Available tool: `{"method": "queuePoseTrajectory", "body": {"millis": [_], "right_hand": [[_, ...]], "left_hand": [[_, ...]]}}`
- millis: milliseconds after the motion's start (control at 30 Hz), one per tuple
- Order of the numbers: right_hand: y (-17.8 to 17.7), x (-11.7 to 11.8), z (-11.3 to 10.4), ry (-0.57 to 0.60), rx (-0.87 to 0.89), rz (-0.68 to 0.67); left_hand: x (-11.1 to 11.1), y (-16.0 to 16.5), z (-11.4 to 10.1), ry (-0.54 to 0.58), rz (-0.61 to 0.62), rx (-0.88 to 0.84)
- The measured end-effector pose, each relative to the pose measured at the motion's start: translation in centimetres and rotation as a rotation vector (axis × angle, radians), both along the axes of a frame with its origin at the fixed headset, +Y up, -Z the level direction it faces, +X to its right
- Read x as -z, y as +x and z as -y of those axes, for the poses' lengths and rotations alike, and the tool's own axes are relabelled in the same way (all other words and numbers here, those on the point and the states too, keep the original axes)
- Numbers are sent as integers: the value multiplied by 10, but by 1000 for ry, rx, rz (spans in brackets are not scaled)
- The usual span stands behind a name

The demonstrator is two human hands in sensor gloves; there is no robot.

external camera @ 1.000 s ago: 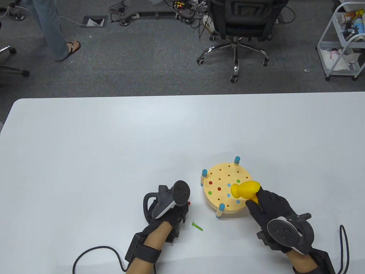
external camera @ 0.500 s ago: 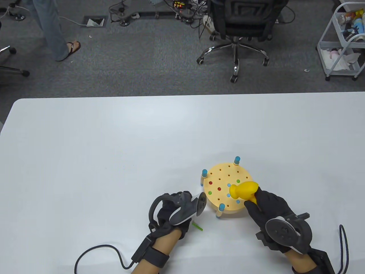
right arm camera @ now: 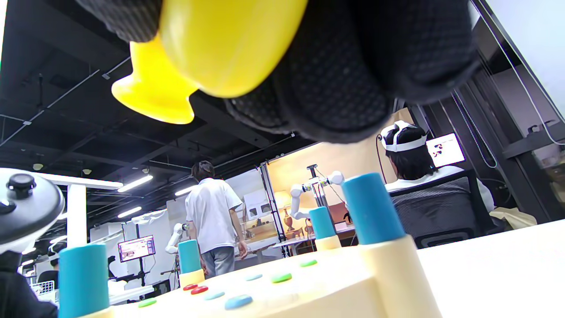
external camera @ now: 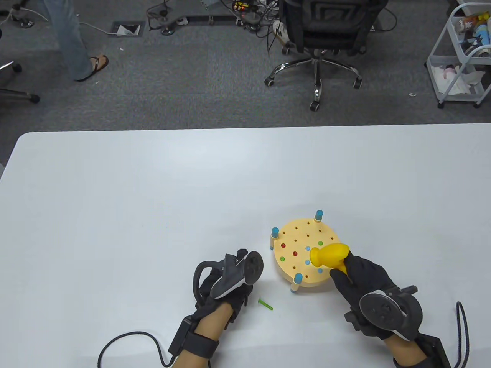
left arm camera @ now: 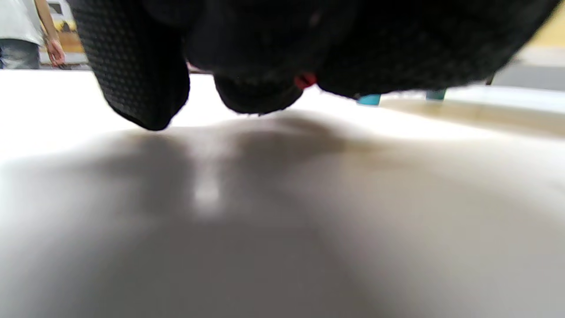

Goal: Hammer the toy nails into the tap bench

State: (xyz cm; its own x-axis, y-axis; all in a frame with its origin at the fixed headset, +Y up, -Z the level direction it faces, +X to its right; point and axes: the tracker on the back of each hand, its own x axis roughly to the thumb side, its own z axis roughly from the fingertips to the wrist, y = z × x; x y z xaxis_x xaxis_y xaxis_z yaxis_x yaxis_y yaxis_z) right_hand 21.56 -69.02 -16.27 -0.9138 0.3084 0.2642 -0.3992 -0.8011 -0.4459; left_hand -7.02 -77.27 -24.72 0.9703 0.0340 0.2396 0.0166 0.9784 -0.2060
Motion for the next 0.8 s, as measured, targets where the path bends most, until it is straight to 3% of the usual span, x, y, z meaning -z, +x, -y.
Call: {"method": "queuePoseTrajectory", "body": {"millis": [100,233,400,533,633,800], "right_hand": [[0,-1,0,6,-5,0],[1,-1,-1,10,1,0],[8,0,-5,14,25,13],[12,2,-5,1,40,19],[13,2,-5,-2,28,24],[20,6,-4,-14,31,44]], "left_hand": [[-1,2,-3,46,13,43],[0,0,-12,92,-13,-37],[-6,-4,-67,233,12,-284],[-3,20,-99,257,76,-416],[3,57,-106,275,130,-279],[17,110,-97,388,161,57]]}}
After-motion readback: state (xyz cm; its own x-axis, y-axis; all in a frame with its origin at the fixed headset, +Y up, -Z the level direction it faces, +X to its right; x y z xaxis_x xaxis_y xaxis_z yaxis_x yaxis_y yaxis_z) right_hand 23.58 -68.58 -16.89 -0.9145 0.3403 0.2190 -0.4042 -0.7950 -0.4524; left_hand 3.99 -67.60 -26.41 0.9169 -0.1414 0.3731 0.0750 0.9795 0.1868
